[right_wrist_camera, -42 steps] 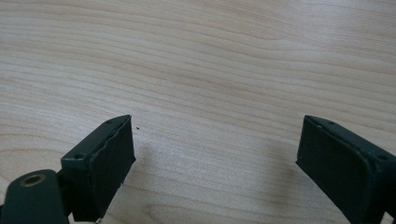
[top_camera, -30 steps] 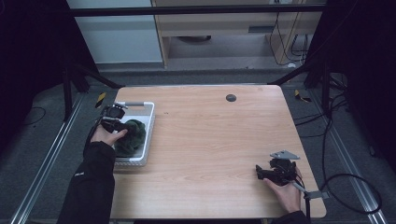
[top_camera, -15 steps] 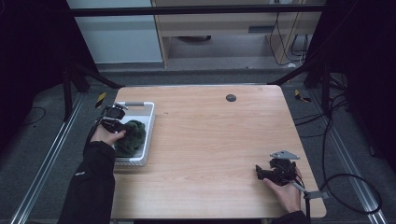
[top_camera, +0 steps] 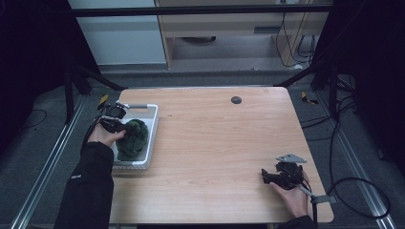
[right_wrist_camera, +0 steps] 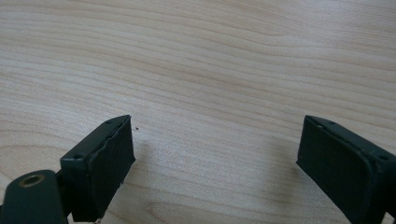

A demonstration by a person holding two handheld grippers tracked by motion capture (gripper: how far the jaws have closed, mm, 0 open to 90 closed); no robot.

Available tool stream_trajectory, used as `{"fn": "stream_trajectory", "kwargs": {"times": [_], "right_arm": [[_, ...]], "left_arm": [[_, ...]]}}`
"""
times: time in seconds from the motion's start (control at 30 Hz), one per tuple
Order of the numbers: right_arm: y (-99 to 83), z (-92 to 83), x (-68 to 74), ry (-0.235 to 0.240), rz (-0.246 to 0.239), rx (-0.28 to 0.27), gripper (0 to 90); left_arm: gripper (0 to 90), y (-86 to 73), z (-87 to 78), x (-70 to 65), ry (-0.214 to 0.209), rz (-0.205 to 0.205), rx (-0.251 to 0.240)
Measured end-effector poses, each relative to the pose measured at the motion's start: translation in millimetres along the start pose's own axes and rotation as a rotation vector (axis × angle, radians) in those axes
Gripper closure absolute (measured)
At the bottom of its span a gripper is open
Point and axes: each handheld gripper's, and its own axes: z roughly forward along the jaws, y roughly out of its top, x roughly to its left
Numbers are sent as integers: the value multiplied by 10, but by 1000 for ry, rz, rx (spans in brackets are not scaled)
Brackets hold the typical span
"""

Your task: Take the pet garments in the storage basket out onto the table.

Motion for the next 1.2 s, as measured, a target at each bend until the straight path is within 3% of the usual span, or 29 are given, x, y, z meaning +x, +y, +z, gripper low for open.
{"fn": "stream_trajectory", "kwargs": {"times": [0.37,0.67,1.03,1.2], "right_arm": [[-1,1,-6,4,-3,0,108],[-4,3,-3,10,-7,1,110],[-4,6,-2,5,-15,-5,112],[-3,0,4,7,-13,-8,113]], "left_arm": [[763,41,-526,18,9,62,-54],[763,55,-772,6,-16,105,-94],[763,76,-1057,-153,-41,205,-102],[763,89,-1202,-245,-83,250,-121]]}}
